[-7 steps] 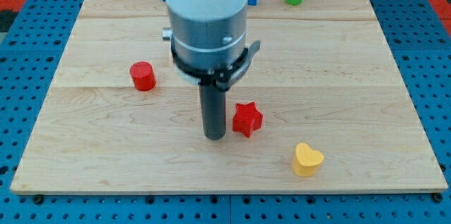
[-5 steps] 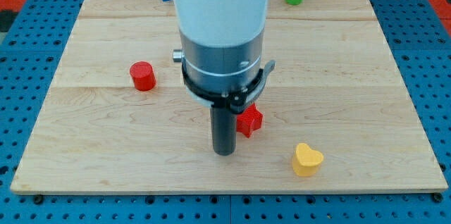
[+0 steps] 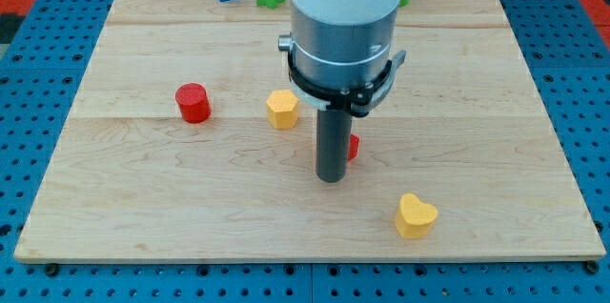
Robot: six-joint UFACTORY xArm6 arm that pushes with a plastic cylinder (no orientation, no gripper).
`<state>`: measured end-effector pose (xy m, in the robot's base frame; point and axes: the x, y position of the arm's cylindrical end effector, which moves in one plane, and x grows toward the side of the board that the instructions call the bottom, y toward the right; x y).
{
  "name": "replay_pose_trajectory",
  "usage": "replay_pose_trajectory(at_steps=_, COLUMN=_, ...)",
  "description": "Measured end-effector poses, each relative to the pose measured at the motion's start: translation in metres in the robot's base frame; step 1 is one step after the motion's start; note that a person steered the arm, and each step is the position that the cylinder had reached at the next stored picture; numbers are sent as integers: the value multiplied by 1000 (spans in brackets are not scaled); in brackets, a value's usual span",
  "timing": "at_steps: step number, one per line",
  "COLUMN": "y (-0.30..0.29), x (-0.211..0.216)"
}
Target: Push red star to the right of yellow hexagon
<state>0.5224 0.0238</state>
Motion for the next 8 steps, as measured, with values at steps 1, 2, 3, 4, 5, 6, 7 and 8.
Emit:
replay_pose_trajectory(at_steps=1, y=8, x=-3)
replay_pose_trajectory(at_steps=2, y=11, x=-11)
replay_pose_trajectory(at_steps=3, y=11, x=-33)
replay_pose_trajectory(at_steps=4, y=14, x=-48)
replay_pose_trajectory(at_steps=5, y=25, x=-49)
replay_pose_trajectory(at_steps=6, y=3, x=-2)
replay_pose_trajectory(at_steps=7, y=-25, x=61)
replay_pose_trajectory(at_steps=8, y=3, x=77)
